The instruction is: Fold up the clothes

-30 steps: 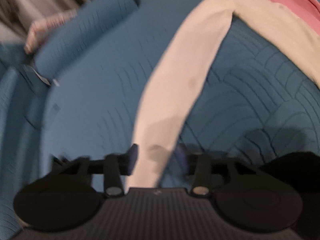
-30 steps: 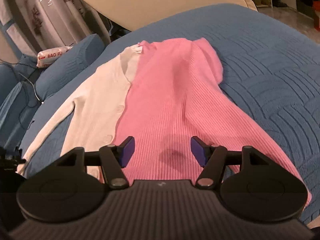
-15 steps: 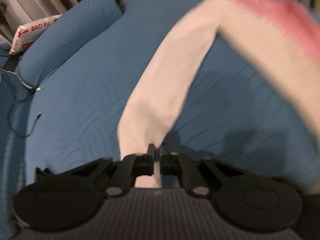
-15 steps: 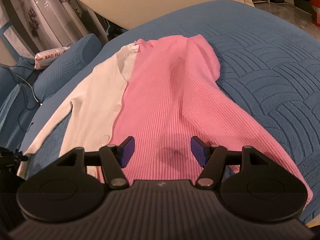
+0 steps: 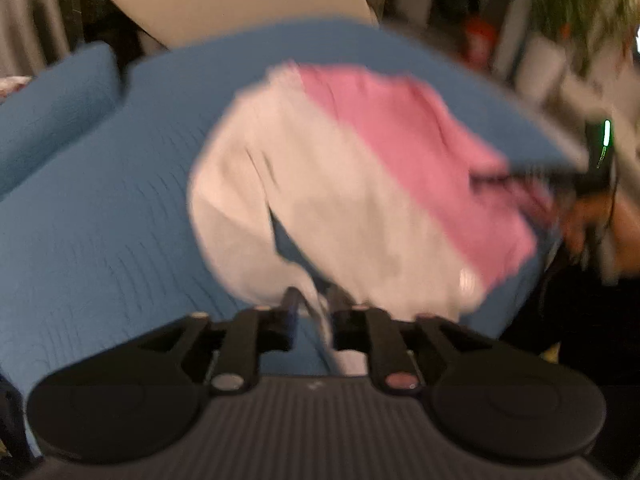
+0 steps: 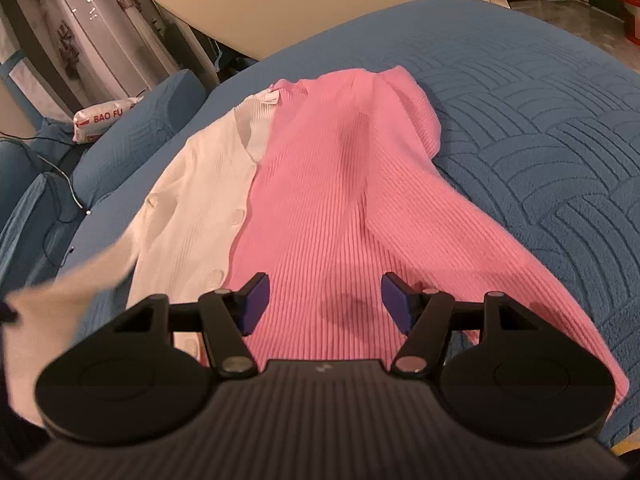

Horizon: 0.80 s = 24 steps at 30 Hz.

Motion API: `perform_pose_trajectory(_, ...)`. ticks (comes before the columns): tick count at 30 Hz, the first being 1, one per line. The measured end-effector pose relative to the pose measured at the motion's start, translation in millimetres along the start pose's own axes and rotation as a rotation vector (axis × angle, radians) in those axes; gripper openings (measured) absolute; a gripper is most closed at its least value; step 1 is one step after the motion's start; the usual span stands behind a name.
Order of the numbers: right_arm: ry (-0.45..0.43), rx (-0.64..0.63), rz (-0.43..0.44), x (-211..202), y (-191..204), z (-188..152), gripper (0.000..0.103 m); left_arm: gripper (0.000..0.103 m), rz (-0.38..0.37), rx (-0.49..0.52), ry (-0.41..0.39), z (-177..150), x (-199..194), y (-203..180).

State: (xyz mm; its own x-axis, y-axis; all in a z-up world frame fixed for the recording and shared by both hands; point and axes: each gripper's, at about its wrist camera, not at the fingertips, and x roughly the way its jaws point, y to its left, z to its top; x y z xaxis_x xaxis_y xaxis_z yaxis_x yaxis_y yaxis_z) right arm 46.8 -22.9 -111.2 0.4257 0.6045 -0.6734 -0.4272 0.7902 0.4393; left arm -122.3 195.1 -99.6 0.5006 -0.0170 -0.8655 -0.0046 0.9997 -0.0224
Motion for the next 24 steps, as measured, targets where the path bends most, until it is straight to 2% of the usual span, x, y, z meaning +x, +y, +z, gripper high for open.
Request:
perform_pose_trajectory(1, 0.006, -0.005, 0.000, 0.9, 0.7, -0.2, 0.065, 0.052, -0.020, 0.009, 0.048, -6.4, 14.9, -7.2)
perform_pose_trajectory(3, 0.013, -0.020, -0.002, 1.9, 3.0, -0.9, 0.065, 0.068, -0.041, 0.014, 0.094, -13.7, 29.8, -18.1)
perform_pose_trajectory(4, 0.012, -0.028, -0.004, 1.7, 4.0, -1.3, 0.065, 0.071, -0.054, 0.018, 0.088, -15.9, 29.8, -22.6)
perform_pose_trajectory(6, -0.002, -0.034, -0.006, -0.4, 4.0, -1.1, 0.065, 0.086, -0.079, 0.027, 0.044, -17.5, 23.1, -26.6)
perform_pose_trajectory(7, -0.014, -0.028, -0.005, -2.2, 2.9, -0.5, 0.065, 0.088, -0.078, 0.021, 0.016, -16.3, 17.6, -25.0)
perform_pose_trajectory(9, -0.040, -0.017, -0.004, -5.8, 0.5, 0.8, 0.065, 0.092, -0.043, 0.000, -0.023, -11.0, 11.1, -16.1)
perform_pose_trajectory(11, -0.053, -0.002, 0.007, -7.8, -1.2, 2.1, 0.066, 0.093, 0.026, -0.044, -0.064, -4.0, 4.7, -3.9)
perform_pose_trajectory(12, -0.058, 0.005, 0.013, -8.7, -1.9, 2.7, 0.066, 0.094, 0.051, -0.081, -0.079, -0.4, 4.1, 5.0)
perform_pose_trajectory(13, -0.059, 0.006, 0.018, -8.9, -1.8, 3.0, 0.066, 0.094, 0.069, -0.178, -0.096, 6.5, 6.9, 22.5)
perform_pose_trajectory(15, -0.050, -0.023, 0.022, -7.3, 2.5, 1.8, 0.066, 0.095, 0.064, -0.294, -0.108, 15.5, 12.2, 38.8)
perform_pose_trajectory(16, -0.046, -0.036, 0.020, -6.5, 4.3, 1.3, 0.065, 0.095, 0.057, -0.383, -0.119, 25.0, 19.6, 49.7)
perform_pose_trajectory(19, -0.028, -0.083, -0.037, 0.2, 9.8, -0.6, 0.065, 0.098, 0.086, -0.541, -0.142, 53.9, 42.0, 64.2)
perform_pose_trajectory(22, -0.008, -0.074, -0.189, 8.0, 5.1, -2.2, 0.065, 0.098, 0.116, -0.654, -0.155, 77.3, 86.7, 54.9)
perform_pose_trajectory(24, -0.012, -0.050, -0.308, 10.2, -2.0, -2.3, 0.064, 0.098, 0.136, -0.681, -0.158, 80.6, 112.7, 43.5)
